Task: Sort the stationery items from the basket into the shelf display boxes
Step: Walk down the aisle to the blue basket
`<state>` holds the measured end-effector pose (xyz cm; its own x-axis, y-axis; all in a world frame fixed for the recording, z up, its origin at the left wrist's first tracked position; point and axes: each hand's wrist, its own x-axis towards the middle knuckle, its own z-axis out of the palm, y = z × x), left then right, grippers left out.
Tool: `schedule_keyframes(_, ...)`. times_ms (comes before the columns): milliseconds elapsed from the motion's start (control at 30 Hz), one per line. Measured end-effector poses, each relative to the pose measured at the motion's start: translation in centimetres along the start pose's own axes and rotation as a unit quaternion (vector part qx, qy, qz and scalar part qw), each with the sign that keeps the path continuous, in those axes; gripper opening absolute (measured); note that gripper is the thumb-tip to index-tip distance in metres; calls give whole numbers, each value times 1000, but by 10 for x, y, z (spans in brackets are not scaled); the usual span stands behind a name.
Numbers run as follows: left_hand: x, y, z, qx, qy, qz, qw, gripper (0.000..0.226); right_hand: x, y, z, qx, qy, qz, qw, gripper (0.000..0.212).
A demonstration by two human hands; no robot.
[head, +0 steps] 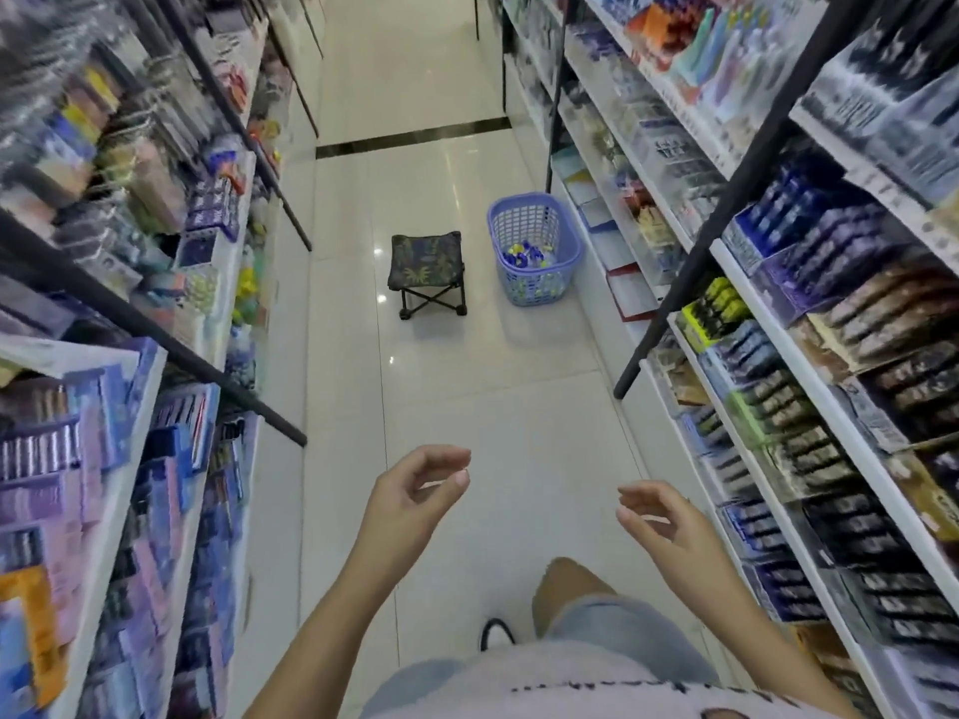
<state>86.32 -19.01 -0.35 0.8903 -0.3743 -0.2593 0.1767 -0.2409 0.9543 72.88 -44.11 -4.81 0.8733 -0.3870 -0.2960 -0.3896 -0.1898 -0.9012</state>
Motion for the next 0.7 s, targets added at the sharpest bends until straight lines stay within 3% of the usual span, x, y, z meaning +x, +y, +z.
schedule_keyframes(233, 115, 9, -24, -18, 46, -20, 999, 14, 144, -48, 15, 1, -12, -18, 1000, 17)
schedule_keyframes(500, 219, 28, -56, -19, 133, -45, 990, 19, 307, -157, 47, 1, -87, -127, 988, 20)
schedule_keyframes(700, 319, 51, -74, -24, 126, -55, 990, 16, 404, -185, 59, 12, -83, -107, 991, 21)
